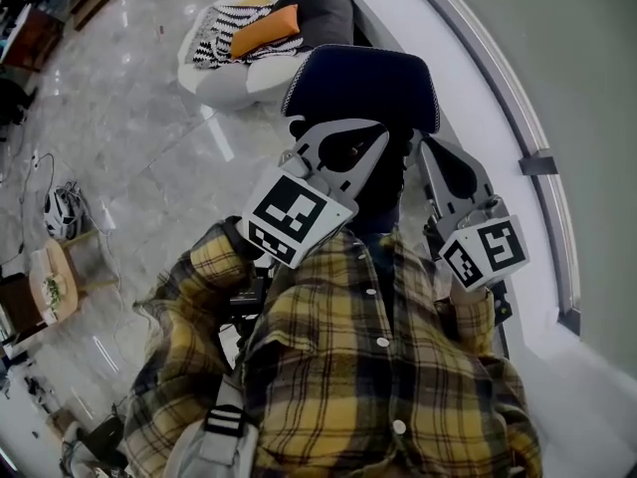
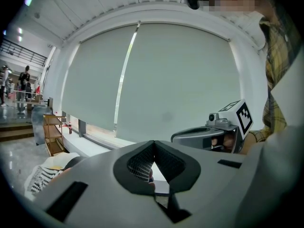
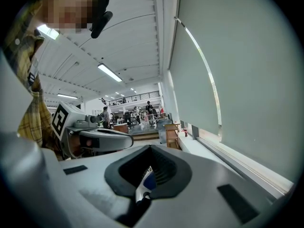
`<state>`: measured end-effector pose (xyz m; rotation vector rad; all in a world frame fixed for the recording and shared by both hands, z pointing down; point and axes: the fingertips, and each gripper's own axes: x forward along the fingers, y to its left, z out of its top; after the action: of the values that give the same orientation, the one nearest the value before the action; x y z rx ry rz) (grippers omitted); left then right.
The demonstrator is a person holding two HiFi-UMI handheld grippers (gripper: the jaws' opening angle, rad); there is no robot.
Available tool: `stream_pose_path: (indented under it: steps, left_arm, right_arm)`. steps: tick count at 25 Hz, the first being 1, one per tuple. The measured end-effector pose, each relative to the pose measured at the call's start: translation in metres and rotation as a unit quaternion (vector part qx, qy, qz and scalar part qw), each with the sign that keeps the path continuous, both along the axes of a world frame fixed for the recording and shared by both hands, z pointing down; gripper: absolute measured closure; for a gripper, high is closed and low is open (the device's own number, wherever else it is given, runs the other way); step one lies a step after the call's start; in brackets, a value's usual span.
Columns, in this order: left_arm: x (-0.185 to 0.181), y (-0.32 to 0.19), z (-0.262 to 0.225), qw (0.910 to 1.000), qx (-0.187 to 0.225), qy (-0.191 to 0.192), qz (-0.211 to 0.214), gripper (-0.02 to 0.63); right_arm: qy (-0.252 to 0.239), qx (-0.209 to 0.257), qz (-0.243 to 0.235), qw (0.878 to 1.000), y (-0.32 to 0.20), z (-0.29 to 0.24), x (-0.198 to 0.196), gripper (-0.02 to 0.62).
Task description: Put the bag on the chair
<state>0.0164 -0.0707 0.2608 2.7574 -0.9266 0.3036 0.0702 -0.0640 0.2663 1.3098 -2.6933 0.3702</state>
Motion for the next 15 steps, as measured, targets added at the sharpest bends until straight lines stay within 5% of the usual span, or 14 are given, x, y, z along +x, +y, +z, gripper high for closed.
stream_pose_path:
  steps: [15]
  left_arm:
    - [-0.0059,-0.0019,0.0051,0.9999,-0.007,-0.005,-0.006,0.588]
  right_arm:
    - [-0.008,-0.017,-0.005,1.0,-0.0004,0.0068,-0.0028,0.58]
